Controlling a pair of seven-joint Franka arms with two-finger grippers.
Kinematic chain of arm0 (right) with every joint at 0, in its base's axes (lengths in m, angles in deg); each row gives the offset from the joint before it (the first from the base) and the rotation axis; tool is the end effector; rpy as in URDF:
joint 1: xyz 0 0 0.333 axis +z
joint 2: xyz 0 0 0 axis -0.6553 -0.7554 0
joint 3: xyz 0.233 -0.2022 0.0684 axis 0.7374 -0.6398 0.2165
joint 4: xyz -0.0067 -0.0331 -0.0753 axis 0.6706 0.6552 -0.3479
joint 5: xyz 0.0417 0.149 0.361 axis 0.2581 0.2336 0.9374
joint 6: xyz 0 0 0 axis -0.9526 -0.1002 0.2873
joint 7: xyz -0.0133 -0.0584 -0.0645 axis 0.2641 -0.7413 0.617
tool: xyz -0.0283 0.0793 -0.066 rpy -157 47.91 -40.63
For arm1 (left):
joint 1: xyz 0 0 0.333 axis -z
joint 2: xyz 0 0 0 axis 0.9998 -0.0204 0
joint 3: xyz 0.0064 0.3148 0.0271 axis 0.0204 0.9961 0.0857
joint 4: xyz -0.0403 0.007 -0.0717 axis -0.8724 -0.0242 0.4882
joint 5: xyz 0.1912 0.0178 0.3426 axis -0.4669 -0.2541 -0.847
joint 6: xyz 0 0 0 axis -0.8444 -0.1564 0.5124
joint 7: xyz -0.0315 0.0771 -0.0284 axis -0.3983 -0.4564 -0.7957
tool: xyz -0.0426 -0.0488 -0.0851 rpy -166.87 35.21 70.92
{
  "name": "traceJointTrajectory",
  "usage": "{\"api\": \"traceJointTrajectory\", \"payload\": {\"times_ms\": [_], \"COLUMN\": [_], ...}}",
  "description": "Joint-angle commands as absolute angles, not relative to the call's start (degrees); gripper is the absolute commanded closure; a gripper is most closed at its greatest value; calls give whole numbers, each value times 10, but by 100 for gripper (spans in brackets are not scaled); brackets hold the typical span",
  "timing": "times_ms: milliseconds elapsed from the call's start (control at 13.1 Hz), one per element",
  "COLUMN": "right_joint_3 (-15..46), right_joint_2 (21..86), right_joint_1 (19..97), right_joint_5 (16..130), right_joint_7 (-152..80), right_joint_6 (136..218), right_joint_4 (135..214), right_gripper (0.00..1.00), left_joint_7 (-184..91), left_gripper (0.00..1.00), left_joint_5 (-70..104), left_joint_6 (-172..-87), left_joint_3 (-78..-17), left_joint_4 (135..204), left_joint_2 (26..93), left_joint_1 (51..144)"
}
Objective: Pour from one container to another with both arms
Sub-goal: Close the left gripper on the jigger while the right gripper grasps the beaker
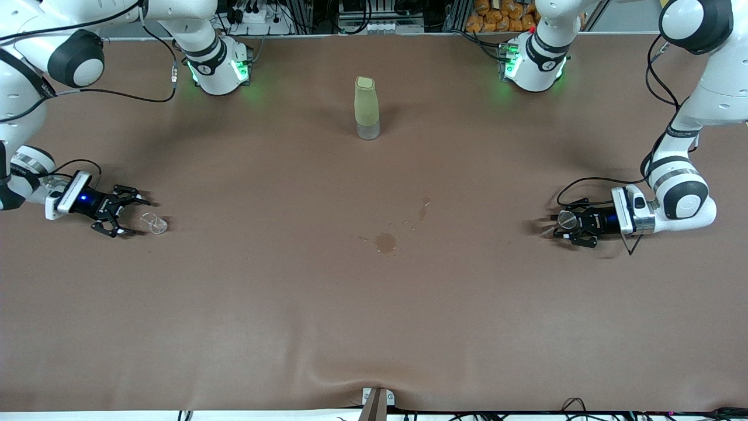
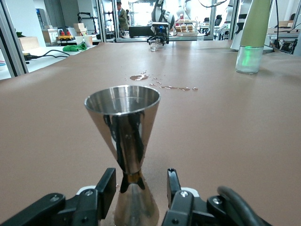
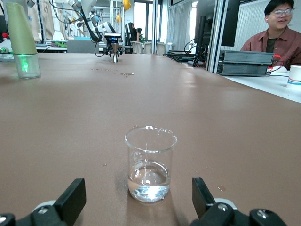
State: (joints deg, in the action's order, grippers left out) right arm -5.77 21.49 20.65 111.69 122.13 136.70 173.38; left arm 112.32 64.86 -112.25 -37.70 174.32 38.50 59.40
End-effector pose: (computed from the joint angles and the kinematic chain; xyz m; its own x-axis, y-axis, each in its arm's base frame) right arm 0.4712 -0.3098 0.0698 -0.0022 0.2593 0.9658 0.9669 -0.2457 0.0681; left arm 0.5512 0.1303 0.0937 -0.0388 -0.3224 0.9458 -0.9992 0.0155 -0.0357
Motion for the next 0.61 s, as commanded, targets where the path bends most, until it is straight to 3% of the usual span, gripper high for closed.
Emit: {"api": "traceJointTrajectory", "payload": {"times_ms": [0, 534], "right_joint_3": [-58, -15], "right_joint_2": [184, 161], "right_joint_1": [198, 203], "right_joint_5": [1132, 1155], "right_joint_7": [1408, 1430], "right_joint_6": [1348, 1352], "right_joint_4": [1720, 1722], "right_gripper": [0, 0], "left_joint_7": [1132, 1132], "left_gripper": [50, 63], "left_joint_5": [669, 676], "left_joint_6": [-1105, -1100], "left_joint_3": [-378, -378], "left_joint_4": [1730, 1729], "left_joint_2": [376, 374], "left_joint_1": [592, 594]}}
